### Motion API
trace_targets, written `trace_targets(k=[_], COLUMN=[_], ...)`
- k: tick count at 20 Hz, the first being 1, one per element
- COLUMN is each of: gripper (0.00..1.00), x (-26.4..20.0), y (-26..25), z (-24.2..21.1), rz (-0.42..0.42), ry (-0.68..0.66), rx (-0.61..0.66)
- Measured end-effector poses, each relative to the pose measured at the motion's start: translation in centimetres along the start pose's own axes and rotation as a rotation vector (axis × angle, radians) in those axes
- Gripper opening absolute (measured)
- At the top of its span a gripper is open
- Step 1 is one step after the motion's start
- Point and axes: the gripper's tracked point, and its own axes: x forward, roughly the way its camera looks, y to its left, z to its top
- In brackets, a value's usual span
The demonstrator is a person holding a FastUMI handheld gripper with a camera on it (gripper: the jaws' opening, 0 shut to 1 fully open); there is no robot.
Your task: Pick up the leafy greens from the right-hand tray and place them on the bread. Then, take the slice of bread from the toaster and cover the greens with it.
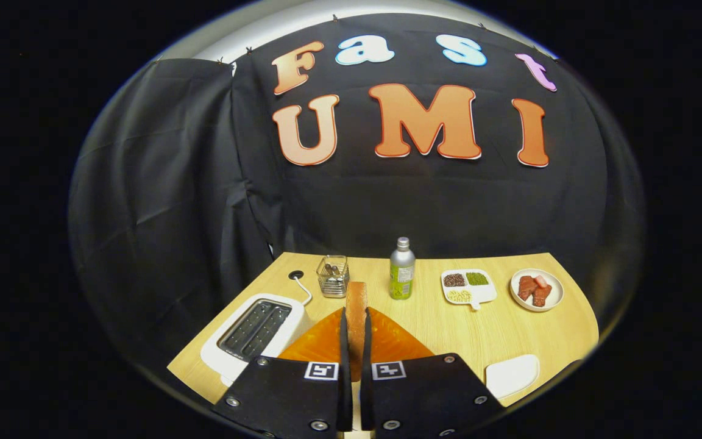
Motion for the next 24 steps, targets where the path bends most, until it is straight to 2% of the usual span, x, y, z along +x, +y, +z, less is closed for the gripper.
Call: trace_targets(k=[11, 24], gripper=[0.06, 0.06], x=[0.5, 1.0], y=[-3.7, -5.1], z=[-5.5, -11.6], rz=[-0.033, 0.006], ry=[0.086, 0.196], rx=[0.013, 0.065])
